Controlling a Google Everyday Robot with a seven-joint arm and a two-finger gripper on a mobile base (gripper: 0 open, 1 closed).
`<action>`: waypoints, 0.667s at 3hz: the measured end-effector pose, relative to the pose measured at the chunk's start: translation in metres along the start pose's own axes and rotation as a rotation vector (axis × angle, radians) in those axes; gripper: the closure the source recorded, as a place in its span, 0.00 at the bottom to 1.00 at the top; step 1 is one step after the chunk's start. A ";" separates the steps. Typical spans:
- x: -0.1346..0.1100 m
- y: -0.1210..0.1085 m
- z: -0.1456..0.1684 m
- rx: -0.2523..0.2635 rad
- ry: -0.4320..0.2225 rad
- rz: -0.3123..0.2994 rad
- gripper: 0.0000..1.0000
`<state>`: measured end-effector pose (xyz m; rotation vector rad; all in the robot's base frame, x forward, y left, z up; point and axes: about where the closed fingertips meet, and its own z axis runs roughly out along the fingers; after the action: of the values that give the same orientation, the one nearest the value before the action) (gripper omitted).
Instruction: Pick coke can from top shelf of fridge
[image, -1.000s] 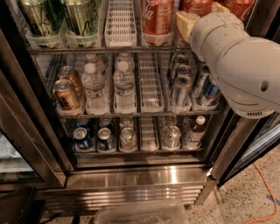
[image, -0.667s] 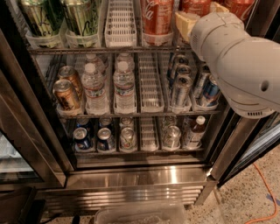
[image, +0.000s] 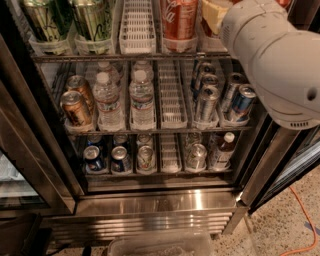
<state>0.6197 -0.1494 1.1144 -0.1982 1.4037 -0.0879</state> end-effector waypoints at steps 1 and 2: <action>-0.016 -0.005 -0.004 0.017 -0.033 0.012 1.00; -0.020 -0.013 -0.012 0.039 -0.038 0.024 1.00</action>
Offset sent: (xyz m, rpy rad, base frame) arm -0.0221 -0.0234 0.0190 0.0567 -0.0422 -0.0521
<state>0.6052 -0.1599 1.1345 -0.1501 1.3651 -0.0909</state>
